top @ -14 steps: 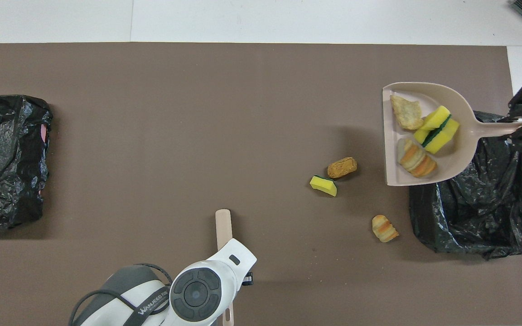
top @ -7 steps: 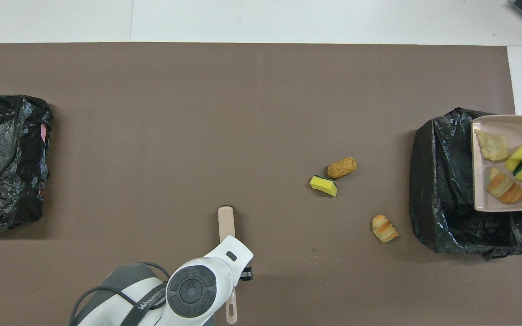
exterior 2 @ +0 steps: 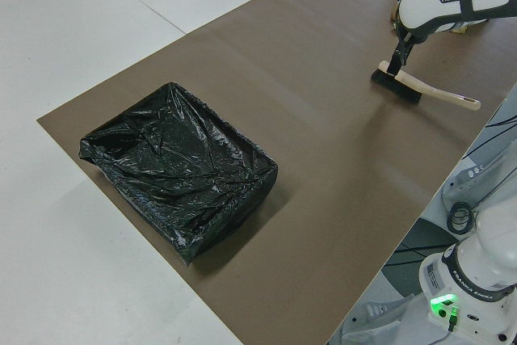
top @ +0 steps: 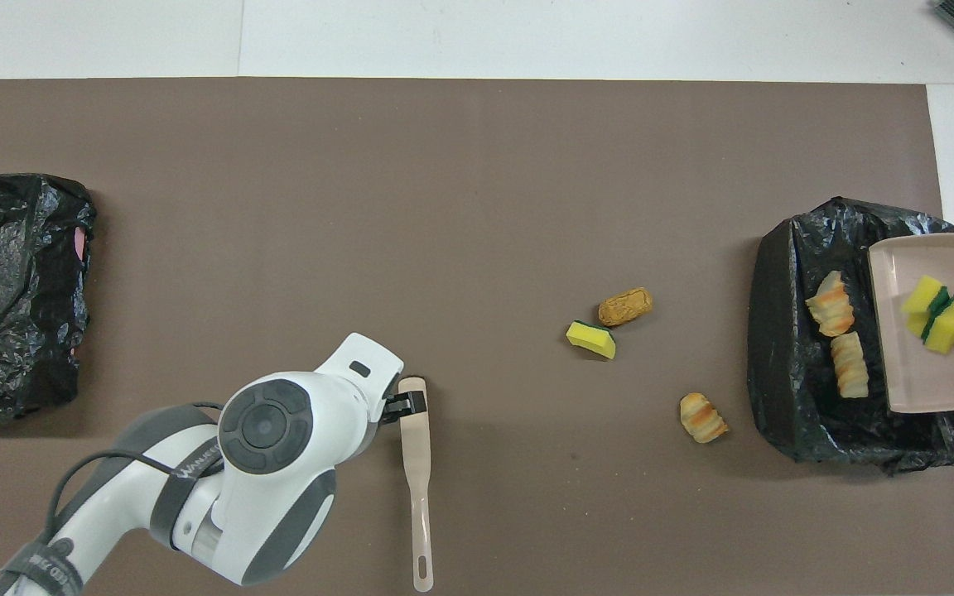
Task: Sweep and dump trash in bin
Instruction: 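Tilt the dustpan over the bag while the left gripper sets down the brush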
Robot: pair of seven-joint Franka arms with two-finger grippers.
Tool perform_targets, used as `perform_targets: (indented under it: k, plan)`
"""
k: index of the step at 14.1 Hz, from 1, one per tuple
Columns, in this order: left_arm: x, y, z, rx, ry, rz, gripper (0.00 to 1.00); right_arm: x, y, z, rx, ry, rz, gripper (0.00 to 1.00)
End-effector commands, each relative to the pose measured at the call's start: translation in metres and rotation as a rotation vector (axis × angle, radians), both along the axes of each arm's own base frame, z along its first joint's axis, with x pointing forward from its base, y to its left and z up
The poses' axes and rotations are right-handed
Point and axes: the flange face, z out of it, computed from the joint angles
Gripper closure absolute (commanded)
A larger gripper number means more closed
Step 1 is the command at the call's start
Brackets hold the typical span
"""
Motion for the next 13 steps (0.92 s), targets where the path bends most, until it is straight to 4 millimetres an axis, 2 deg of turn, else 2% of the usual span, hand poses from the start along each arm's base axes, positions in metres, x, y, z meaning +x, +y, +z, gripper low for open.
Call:
perform_targets:
  k: [1, 3, 5, 7, 9, 11, 12, 13]
  plan:
    - [0.031, 0.031, 0.011, 0.009, -0.037, -0.022, 0.0, -0.006, 0.006, 0.007, -0.06, 0.001, 0.0, 1.0]
    - [0.056, 0.063, 0.034, 0.009, -0.048, -0.04, 0.0, -0.006, 0.016, 0.017, -0.138, 0.0, 0.011, 1.0]
    - [0.073, 0.103, 0.052, 0.012, -0.053, -0.05, 0.0, -0.005, 0.041, 0.023, -0.189, -0.004, 0.037, 1.0]
    - [0.083, 0.141, 0.056, 0.021, -0.035, -0.071, 0.0, -0.007, 0.066, 0.023, -0.238, -0.031, 0.024, 1.0]
    - [0.091, 0.182, 0.058, 0.025, -0.035, -0.105, 0.0, -0.018, 0.074, 0.018, -0.252, -0.04, 0.03, 1.0]
    - [0.098, 0.223, 0.082, 0.027, -0.039, -0.136, 0.0, -0.021, 0.087, 0.019, -0.293, -0.048, 0.053, 1.0]
    - [0.103, 0.241, 0.099, 0.026, -0.018, -0.157, 0.0, -0.023, 0.088, 0.026, -0.315, -0.052, 0.062, 1.0]
    - [0.107, 0.25, 0.115, 0.024, -0.001, -0.178, 0.0, -0.025, 0.09, 0.035, -0.342, -0.06, 0.074, 1.0]
